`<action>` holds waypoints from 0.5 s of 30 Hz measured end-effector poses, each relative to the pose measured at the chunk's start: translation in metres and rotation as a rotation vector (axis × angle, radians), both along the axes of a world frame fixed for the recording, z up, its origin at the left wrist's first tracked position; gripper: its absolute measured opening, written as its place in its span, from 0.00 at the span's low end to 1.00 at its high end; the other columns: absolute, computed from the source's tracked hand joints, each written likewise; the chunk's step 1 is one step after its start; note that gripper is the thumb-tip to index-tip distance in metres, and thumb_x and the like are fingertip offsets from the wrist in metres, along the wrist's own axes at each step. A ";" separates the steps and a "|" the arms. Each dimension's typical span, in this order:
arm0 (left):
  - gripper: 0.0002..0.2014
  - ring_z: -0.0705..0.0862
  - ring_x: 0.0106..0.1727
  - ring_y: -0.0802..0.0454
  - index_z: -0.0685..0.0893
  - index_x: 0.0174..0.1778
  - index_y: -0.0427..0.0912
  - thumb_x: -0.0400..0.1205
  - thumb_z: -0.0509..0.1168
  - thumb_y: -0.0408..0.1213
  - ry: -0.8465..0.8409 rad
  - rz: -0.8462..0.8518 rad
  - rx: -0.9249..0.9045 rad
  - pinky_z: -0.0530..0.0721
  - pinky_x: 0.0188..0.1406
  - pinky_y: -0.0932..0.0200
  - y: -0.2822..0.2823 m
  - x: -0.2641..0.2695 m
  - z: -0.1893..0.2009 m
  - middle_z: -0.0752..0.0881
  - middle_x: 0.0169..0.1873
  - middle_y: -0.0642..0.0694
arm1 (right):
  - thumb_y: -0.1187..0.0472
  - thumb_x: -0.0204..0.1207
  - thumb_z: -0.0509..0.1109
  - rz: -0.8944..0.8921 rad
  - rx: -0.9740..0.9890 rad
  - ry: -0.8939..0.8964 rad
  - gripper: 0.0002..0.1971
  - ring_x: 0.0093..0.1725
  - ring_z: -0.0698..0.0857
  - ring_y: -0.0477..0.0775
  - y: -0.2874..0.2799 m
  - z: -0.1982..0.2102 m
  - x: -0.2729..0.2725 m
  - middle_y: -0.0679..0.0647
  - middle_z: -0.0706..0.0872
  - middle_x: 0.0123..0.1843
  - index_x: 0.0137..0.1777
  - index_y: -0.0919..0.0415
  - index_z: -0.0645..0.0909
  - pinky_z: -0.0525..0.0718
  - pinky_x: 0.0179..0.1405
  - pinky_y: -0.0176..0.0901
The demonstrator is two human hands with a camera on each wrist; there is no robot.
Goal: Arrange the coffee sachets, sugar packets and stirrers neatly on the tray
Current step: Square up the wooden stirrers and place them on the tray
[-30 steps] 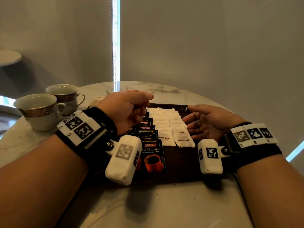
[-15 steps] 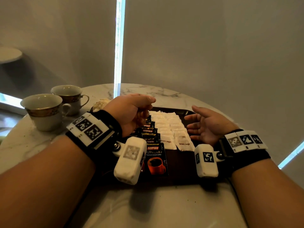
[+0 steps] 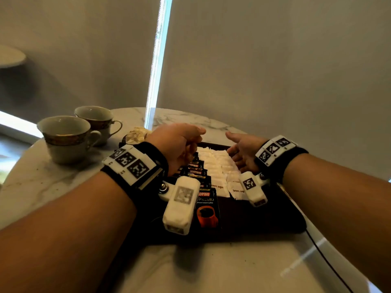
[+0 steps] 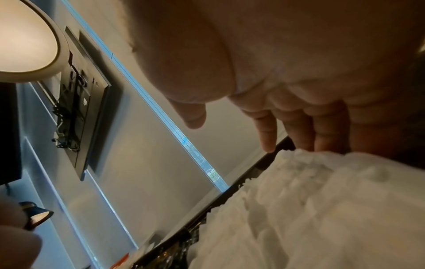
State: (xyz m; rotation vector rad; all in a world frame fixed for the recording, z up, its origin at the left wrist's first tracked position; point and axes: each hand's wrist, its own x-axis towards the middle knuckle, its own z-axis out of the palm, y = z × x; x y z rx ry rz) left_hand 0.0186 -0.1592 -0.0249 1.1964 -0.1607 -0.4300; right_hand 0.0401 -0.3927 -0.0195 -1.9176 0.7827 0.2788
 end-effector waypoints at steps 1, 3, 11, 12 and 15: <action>0.10 0.77 0.31 0.57 0.87 0.57 0.36 0.82 0.70 0.33 0.004 -0.002 -0.011 0.74 0.20 0.66 -0.001 0.001 0.000 0.83 0.36 0.47 | 0.27 0.76 0.60 -0.010 -0.019 -0.007 0.46 0.66 0.82 0.69 0.000 -0.001 0.003 0.69 0.81 0.68 0.77 0.68 0.70 0.77 0.72 0.65; 0.10 0.77 0.29 0.58 0.87 0.58 0.36 0.81 0.71 0.33 0.007 -0.005 -0.022 0.73 0.19 0.66 0.000 0.003 -0.001 0.83 0.35 0.47 | 0.26 0.76 0.59 -0.032 -0.054 -0.024 0.46 0.62 0.83 0.67 -0.001 -0.003 0.010 0.68 0.82 0.63 0.76 0.68 0.71 0.80 0.69 0.63; 0.12 0.77 0.30 0.57 0.87 0.59 0.35 0.81 0.71 0.34 0.017 0.000 -0.022 0.74 0.21 0.65 0.001 0.011 -0.007 0.82 0.34 0.48 | 0.25 0.71 0.65 -0.025 -0.062 -0.048 0.44 0.65 0.81 0.53 -0.007 -0.010 0.032 0.59 0.79 0.74 0.70 0.65 0.77 0.78 0.69 0.54; 0.13 0.77 0.31 0.56 0.87 0.60 0.35 0.81 0.71 0.34 0.014 0.002 -0.017 0.74 0.21 0.65 0.002 0.011 -0.007 0.82 0.34 0.48 | 0.25 0.71 0.65 -0.007 -0.058 -0.045 0.46 0.59 0.80 0.56 -0.008 -0.010 0.034 0.60 0.80 0.70 0.74 0.65 0.75 0.78 0.66 0.53; 0.13 0.77 0.31 0.57 0.86 0.60 0.35 0.81 0.72 0.35 0.019 0.007 -0.004 0.75 0.22 0.65 0.002 0.011 -0.005 0.83 0.34 0.48 | 0.25 0.73 0.63 0.019 -0.044 -0.045 0.46 0.67 0.78 0.64 -0.012 -0.007 0.037 0.66 0.76 0.74 0.78 0.63 0.71 0.77 0.69 0.58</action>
